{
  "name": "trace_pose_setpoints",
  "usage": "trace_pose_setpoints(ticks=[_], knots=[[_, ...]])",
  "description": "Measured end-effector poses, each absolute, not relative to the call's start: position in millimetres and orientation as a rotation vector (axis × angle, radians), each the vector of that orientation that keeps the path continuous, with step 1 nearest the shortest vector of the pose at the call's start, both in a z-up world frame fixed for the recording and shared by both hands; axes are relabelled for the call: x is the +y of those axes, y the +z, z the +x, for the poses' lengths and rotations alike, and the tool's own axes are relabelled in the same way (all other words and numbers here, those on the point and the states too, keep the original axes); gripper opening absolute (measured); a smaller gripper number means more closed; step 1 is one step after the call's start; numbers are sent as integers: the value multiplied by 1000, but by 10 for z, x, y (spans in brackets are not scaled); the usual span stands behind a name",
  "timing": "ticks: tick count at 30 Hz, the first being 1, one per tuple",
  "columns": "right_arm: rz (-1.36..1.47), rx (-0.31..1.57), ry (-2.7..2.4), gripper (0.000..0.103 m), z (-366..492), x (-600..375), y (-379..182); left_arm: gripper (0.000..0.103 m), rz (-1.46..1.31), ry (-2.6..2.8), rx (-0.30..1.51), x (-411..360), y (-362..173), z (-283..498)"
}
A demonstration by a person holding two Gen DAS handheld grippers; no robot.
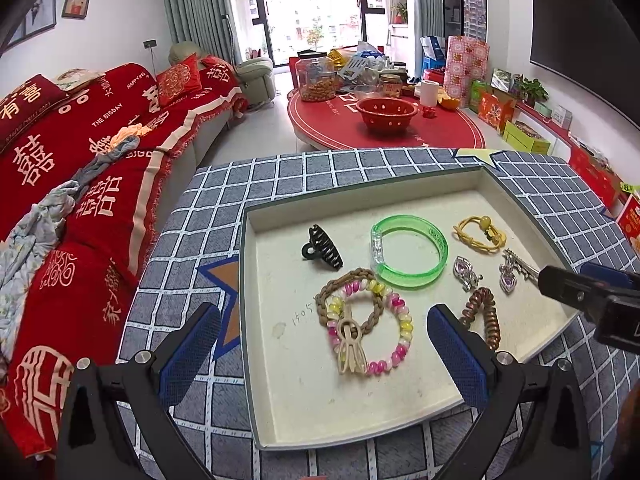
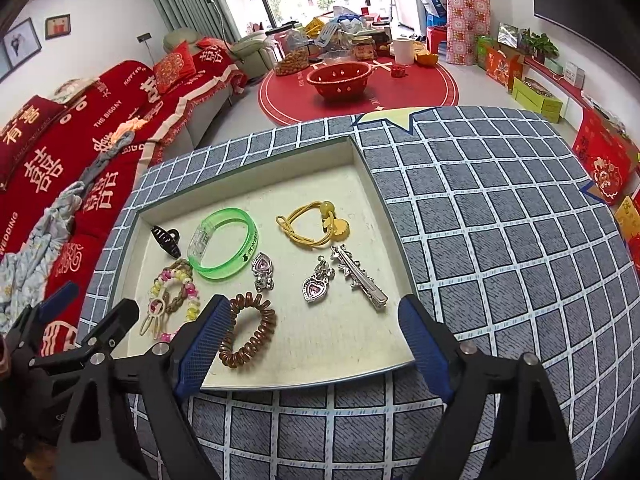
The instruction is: Organize jewelry
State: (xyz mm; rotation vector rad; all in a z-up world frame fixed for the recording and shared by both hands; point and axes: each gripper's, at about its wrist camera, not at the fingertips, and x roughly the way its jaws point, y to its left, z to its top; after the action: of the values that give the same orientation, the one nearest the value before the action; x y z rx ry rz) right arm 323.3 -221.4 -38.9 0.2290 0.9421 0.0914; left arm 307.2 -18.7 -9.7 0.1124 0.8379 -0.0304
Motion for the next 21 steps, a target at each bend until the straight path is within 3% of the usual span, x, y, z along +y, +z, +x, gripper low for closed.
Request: trace_pose_setpoints(ticks=[21], knots=[[175,881,114,90,2607,-2184,-390,103,91,19,795,-156,-131,2248]])
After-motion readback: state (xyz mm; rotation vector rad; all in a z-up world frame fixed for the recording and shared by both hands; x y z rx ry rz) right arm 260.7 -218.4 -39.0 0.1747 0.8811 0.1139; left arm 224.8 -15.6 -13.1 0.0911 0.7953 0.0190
